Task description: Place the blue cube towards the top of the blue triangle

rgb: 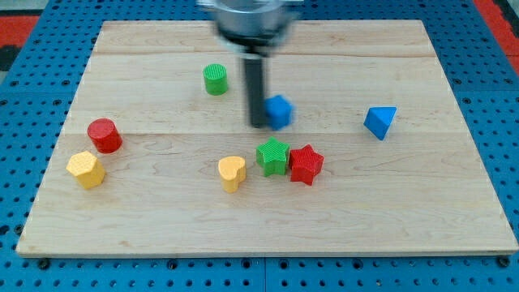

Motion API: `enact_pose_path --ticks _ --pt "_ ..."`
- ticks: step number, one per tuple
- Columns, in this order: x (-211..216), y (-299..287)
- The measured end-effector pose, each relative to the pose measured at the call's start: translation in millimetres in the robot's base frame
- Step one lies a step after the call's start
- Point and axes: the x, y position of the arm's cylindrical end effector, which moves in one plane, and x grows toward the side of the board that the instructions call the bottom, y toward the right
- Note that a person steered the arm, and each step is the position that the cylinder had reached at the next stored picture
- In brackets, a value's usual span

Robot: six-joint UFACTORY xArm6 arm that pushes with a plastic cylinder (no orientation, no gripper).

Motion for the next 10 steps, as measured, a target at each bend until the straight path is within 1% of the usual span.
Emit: enact_pose_path --ticks 1,2,3,4,5,6,7,8,9,10 --pt "0.2 48.7" --pt "-13.4 36.5" --pt "-35.4 59.2" --pt "-45.7 89.0" --pt "-106.0 83.6" --pt "-166.0 29.1" --pt "-127.8 -56.9" --pt "-119.2 -109.9" --pt "-78.3 -84.8" --pt "-39.9 -30.7"
